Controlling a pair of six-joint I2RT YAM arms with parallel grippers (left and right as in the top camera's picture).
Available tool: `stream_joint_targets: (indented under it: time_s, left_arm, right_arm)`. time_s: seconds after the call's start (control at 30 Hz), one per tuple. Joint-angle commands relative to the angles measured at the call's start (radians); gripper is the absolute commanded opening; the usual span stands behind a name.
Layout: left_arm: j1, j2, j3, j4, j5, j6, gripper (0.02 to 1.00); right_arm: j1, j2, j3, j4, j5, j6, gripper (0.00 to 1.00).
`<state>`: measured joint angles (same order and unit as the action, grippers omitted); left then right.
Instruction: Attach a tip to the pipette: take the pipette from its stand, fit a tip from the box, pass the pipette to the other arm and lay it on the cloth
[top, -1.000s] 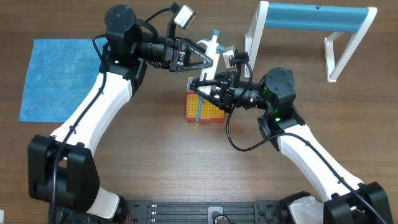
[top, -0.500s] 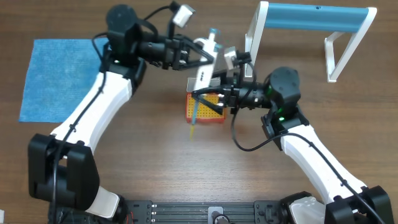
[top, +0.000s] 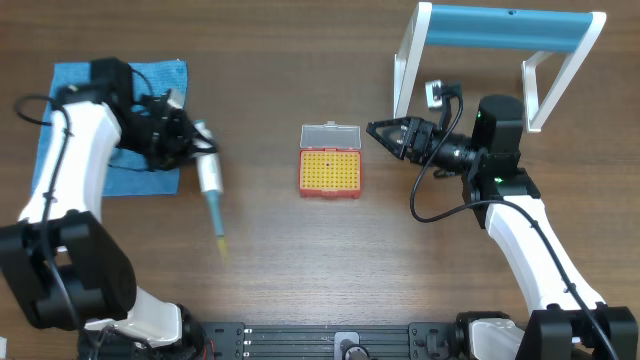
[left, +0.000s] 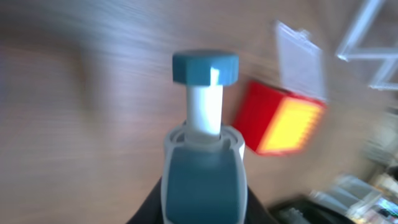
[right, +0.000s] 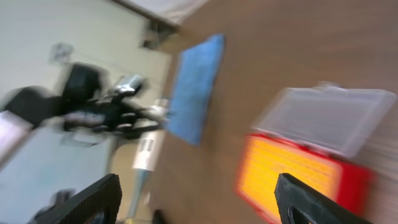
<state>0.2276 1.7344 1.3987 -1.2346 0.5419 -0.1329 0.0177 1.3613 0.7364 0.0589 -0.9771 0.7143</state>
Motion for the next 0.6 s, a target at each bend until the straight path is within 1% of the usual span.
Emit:
stream_joint_targets:
  time_s: [0.03,0.07,0.17,0.2,0.23,0.27,0.3,0.37,0.4,0.5,0.6]
  left_arm:
    - [0.137,0.037,0.420,-0.163,-0.420,0.182,0.023]
    - [0.164,0.079,0.519,-0.193,-0.480,0.204,0.023]
    - [0.200,0.238,0.725,-0.256,-0.549,0.232,0.025]
    - [0.204,0.303,0.778,-0.265,-0.571,0.244,0.025]
    - [0.204,0.397,0.838,-0.270,-0.595,0.264,0.025]
    - [0.203,0.472,0.879,-0.270,-0.599,0.273,0.025]
    - [0.203,0.586,0.921,-0.251,-0.623,0.274,0.025]
    - [0.203,0.657,0.934,-0.237,-0.625,0.307,0.025]
    - [0.202,0.687,0.934,-0.223,-0.625,0.311,0.025]
    - [0.202,0.770,0.933,-0.146,-0.642,0.315,0.025]
    - [0.176,0.792,0.933,-0.053,-0.645,0.407,0.025]
  right_arm:
    - [-0.002,-0.044,0.045,-0.159,0.380,-0.097,0.803]
    - [0.000,-0.061,0.078,-0.261,0.476,-0.112,0.801]
    - [0.015,-0.106,0.229,-0.630,0.768,-0.134,0.803]
    - [0.021,-0.119,0.288,-0.739,0.847,-0.133,0.803]
    - [0.026,-0.135,0.353,-0.825,0.897,-0.134,0.803]
    - [0.026,-0.150,0.405,-0.877,0.917,-0.134,0.801]
    - [0.026,-0.175,0.469,-0.937,0.969,-0.133,0.803]
    - [0.026,-0.192,0.500,-0.969,1.014,-0.133,0.803]
    - [0.026,-0.203,0.507,-0.970,1.025,-0.133,0.803]
    - [0.026,-0.222,0.508,-0.975,1.025,-0.128,0.796]
    - [0.026,-0.219,0.508,-0.978,1.027,-0.090,0.803]
